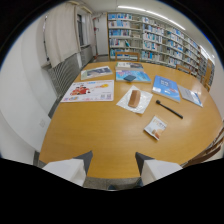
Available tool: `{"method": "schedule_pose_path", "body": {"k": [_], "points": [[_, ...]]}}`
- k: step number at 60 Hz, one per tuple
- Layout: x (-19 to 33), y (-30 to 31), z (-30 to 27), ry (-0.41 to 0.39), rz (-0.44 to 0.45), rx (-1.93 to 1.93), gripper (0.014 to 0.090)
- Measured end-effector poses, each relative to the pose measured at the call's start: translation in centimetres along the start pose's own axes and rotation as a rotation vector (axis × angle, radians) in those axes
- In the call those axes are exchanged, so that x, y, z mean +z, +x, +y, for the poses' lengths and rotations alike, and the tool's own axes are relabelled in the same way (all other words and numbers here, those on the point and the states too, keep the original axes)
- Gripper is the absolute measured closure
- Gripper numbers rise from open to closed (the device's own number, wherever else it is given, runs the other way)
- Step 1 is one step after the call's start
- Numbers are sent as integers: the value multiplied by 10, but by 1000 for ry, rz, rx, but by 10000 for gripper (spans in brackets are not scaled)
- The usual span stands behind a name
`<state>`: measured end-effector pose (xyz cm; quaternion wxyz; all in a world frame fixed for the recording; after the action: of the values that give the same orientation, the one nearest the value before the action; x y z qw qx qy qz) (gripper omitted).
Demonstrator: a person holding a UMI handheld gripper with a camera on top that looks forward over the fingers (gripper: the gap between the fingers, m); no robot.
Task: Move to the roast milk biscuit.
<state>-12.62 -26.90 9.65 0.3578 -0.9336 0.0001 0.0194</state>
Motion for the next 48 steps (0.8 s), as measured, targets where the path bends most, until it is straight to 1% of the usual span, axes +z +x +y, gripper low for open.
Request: {"method": "schedule_pose_path", "body": {"k": [10,15,22,36,48], "points": [[-5,7,2,3,-5,5,196],[-4,16,5,-1,8,3,195],[-5,37,14,-8,32,-2,200],[-1,101,31,-33,94,14,198],[23,140,22,-32,95,3,201]]}}
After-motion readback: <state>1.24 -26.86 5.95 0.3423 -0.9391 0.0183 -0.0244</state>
